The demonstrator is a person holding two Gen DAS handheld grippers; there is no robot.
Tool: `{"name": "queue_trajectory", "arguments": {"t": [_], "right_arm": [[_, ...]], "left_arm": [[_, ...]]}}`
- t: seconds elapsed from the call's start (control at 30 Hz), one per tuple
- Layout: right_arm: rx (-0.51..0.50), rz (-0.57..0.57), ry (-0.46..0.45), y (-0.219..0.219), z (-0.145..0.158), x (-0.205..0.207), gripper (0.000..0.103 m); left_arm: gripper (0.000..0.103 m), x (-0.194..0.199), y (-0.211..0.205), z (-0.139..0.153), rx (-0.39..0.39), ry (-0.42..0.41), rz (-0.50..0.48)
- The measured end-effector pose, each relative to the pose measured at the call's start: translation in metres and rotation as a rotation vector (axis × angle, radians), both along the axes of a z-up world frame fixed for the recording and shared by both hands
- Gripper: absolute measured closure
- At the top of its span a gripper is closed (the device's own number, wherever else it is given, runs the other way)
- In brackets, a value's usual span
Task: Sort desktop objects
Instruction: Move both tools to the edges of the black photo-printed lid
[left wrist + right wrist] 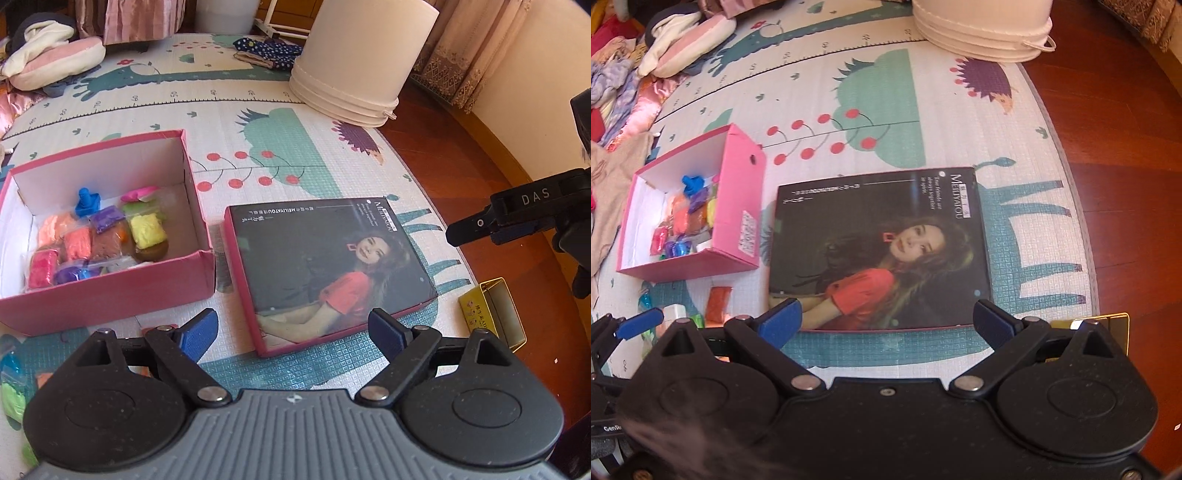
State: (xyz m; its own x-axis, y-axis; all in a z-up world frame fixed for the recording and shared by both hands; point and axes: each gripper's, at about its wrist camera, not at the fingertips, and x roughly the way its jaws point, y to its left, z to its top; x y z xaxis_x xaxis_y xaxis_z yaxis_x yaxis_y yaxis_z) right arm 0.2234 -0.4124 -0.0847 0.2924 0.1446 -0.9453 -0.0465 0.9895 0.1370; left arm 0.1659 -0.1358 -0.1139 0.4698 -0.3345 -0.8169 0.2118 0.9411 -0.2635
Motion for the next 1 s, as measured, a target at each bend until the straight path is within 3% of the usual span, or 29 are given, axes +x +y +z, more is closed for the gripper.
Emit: {"name": "queue_trajectory", "arguments": {"t": [0.13,0.47,0.63,0.93,1.0], "right_arm": [[-0.041,0.000,0.017,-0.015,-0.024,0.012,0.003],[0.025,-0.143,0.052,-0.056,-0.081,0.033,0.003],[0.039,-0.186,0.053,-0.063,-0.104,0.033,0.003],[0.063,-0.241,0.036,-0.083,-0.141,0.042,0.003],[0.076,-0.248,0.023,-0.083,-0.144,0.042,0.003]], "left_arm": [[0.014,0.006,-0.004,-0.027,-0.051,0.043,0.039],[0.011,0.017,0.004,-0.082,-0.187,0.118,0.115],[0.009,0.019,0.006,-0.103,-0.217,0.133,0.151],[0.008,0.021,0.018,-0.130,-0.355,0.143,0.218],[0.006,0.029,0.017,-0.135,-0.339,0.147,0.229]]}}
